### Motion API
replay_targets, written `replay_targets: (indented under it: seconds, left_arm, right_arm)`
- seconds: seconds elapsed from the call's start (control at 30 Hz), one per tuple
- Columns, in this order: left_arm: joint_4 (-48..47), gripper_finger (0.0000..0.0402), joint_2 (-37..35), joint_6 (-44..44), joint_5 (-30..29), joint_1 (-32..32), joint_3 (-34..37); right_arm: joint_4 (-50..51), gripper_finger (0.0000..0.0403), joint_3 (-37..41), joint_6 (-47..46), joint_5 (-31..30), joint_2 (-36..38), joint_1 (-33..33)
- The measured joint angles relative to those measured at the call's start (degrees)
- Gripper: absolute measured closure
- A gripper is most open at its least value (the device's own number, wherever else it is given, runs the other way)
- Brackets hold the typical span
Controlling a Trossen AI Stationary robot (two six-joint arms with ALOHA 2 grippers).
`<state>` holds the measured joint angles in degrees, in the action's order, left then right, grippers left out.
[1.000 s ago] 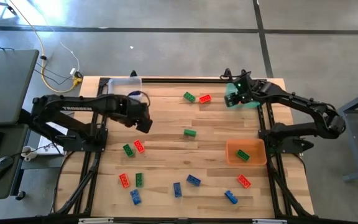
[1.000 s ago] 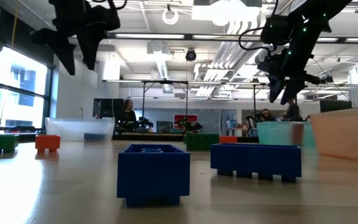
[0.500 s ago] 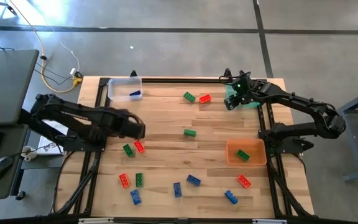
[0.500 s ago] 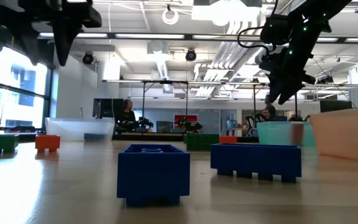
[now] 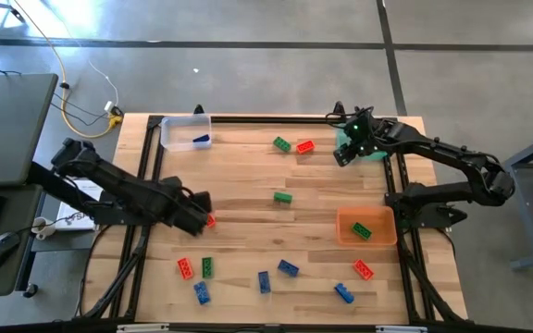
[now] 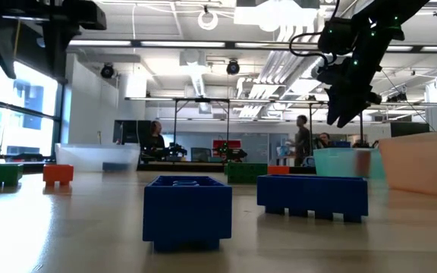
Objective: Sort & place blocks by color
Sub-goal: Put the green game piece into the orange bin
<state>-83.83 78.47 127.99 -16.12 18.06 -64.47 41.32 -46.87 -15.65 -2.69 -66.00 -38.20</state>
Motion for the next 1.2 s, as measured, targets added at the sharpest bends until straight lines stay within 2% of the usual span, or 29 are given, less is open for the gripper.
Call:
replay_targets:
  seconds: [0.3,0.57,1.0,1.2]
  left_arm:
    - [1.8,0.0170,5.6,1.0,1.0,0.2,1.5]
    - [11.3,0.0170,2.8,1.7,6.8,0.1,11.6]
    - [27.1,0.0170,2.7,2.4,6.9,-3.2,19.9]
    - [27.3,0.0181,2.7,2.5,7.3,-3.5,20.3]
  right_arm:
    - [0.0,0.0224,0.0,1.8,1.9,0.0,0.0]
    - [0.5,0.0224,0.0,2.7,2.4,0.0,0.0]
    - [1.1,0.0224,0.0,1.2,2.7,0.0,0.0]
    - [1.4,0.0224,0.0,1.6,2.7,0.0,0.0]
